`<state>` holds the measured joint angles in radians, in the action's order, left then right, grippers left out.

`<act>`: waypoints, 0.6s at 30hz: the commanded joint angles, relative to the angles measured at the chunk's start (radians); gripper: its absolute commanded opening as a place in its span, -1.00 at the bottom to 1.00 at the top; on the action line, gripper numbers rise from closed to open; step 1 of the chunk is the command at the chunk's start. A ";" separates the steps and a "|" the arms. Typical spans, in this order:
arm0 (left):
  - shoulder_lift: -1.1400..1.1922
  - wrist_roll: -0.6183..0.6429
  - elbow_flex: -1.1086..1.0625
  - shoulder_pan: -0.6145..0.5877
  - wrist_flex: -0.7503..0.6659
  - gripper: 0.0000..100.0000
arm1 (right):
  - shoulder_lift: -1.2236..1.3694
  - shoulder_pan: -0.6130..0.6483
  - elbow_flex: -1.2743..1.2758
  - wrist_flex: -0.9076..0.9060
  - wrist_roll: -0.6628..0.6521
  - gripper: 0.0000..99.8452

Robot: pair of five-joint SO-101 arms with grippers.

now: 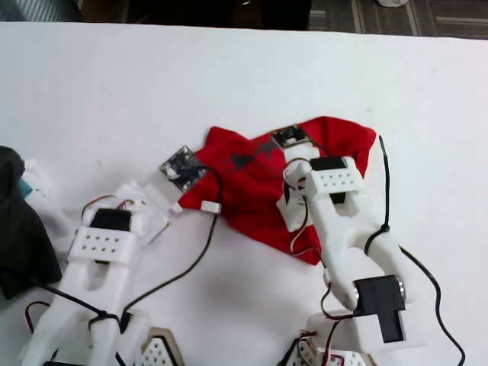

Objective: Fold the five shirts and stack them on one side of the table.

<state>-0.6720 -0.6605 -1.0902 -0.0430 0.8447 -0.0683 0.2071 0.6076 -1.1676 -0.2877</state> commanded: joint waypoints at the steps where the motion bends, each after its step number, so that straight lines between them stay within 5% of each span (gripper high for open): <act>1: -0.005 0.008 0.004 -0.011 -0.008 -0.95 | -0.051 0.005 -0.005 -0.004 0.006 -0.79; 18: -0.005 0.008 0.002 -0.011 -0.008 -0.95 | -0.062 -0.021 -0.031 -0.008 0.005 -0.95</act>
<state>-0.6720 -0.6605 -1.0902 -0.0430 0.8447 -0.0683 0.2071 0.6076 -1.1676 -0.2877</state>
